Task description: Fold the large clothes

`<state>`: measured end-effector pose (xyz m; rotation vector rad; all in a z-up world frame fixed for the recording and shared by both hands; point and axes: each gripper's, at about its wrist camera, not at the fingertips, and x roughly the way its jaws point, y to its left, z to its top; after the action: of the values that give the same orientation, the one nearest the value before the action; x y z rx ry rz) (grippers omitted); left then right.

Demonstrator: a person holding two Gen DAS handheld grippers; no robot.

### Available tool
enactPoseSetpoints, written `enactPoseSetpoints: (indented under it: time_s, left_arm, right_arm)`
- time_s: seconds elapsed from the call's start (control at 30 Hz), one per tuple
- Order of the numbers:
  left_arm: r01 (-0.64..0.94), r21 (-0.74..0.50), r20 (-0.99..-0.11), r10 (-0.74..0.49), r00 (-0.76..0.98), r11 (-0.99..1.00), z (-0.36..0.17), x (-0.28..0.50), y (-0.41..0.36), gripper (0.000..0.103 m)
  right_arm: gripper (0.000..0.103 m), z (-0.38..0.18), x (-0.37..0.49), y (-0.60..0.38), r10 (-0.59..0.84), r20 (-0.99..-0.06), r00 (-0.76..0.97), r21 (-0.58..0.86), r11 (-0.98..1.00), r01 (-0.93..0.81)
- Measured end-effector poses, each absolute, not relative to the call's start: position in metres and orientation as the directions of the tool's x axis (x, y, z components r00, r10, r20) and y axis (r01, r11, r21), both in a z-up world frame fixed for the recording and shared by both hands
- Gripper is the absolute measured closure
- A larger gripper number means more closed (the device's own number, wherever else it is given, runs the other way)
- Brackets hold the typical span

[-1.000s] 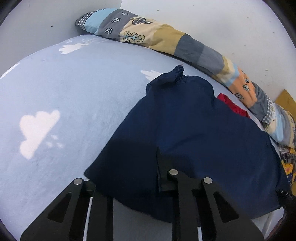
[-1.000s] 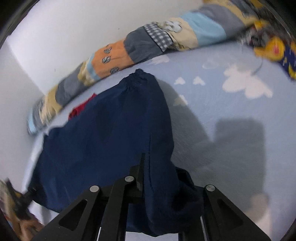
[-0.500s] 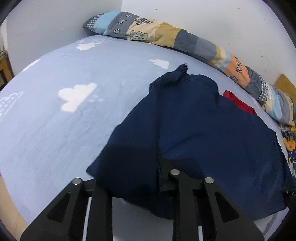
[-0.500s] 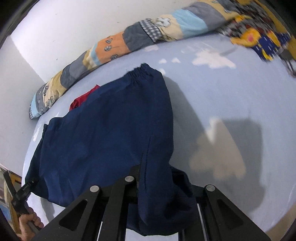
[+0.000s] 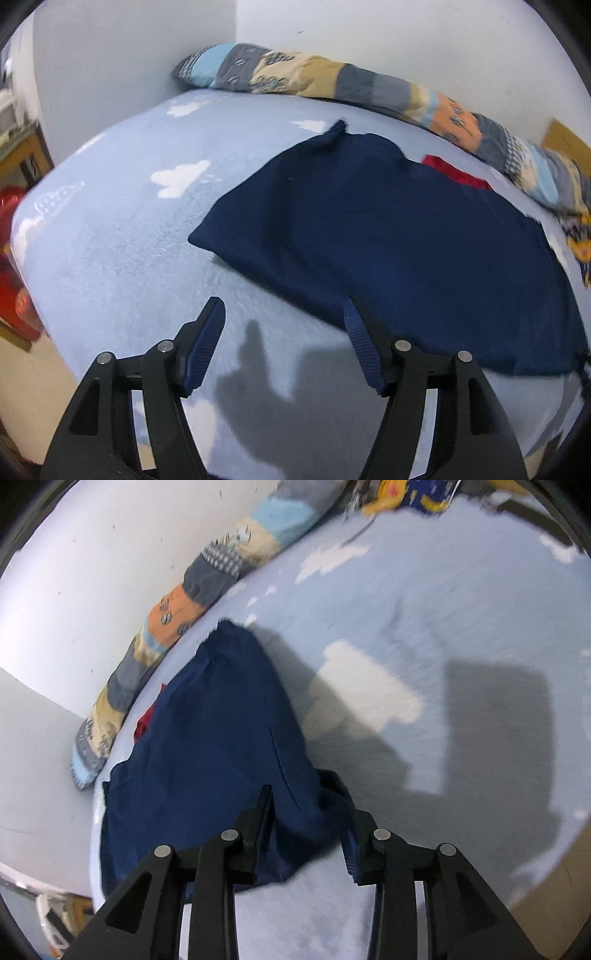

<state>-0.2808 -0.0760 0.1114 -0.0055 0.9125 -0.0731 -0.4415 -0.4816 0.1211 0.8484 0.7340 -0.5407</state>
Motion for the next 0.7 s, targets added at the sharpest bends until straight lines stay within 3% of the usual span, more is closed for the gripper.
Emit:
enactPoseSetpoints:
  time_s: [0.17, 0.23, 0.3, 0.4, 0.53, 0.7]
  left_arm:
    - [0.158, 0.039, -0.723, -0.081, 0.686, 0.987, 0.140, -0.308, -0.100, 0.035]
    - [0.206, 0.138, -0.646, -0.070, 0.760, 0.969, 0.147, -0.329, -0.113, 0.024]
    - [0.240, 0.200, -0.601, -0.074, 0.796, 0.950, 0.146, -0.344, -0.123, 0.020]
    - [0.332, 0.161, -0.660, -0.149, 0.736, 0.929, 0.139, -0.341, -0.143, 0.020]
    - [0.387, 0.127, -0.651, -0.218, 0.727, 0.913, 0.142, -0.335, -0.167, 0.020]
    - [0.428, 0.074, -0.680, -0.268, 0.682, 0.901, 0.130, -0.320, -0.200, 0.020]
  right_arm:
    - [0.067, 0.153, -0.463, -0.460, -0.178, -0.679, 0.712, 0.493, 0.608, 0.622]
    - [0.067, 0.167, -0.460, -0.446, -0.164, -0.639, 0.751, 0.487, 0.669, 0.561]
    - [0.061, 0.175, -0.451, -0.426, -0.121, -0.630, 0.767, 0.446, 0.752, 0.485]
    - [0.061, 0.176, -0.431, -0.393, -0.047, -0.659, 0.751, 0.387, 0.835, 0.392]
    - [0.061, 0.183, -0.412, -0.371, 0.028, -0.680, 0.733, 0.408, 0.844, 0.347]
    - [0.052, 0.173, -0.387, -0.349, -0.044, -0.734, 0.678, 0.202, 0.939, 0.279]
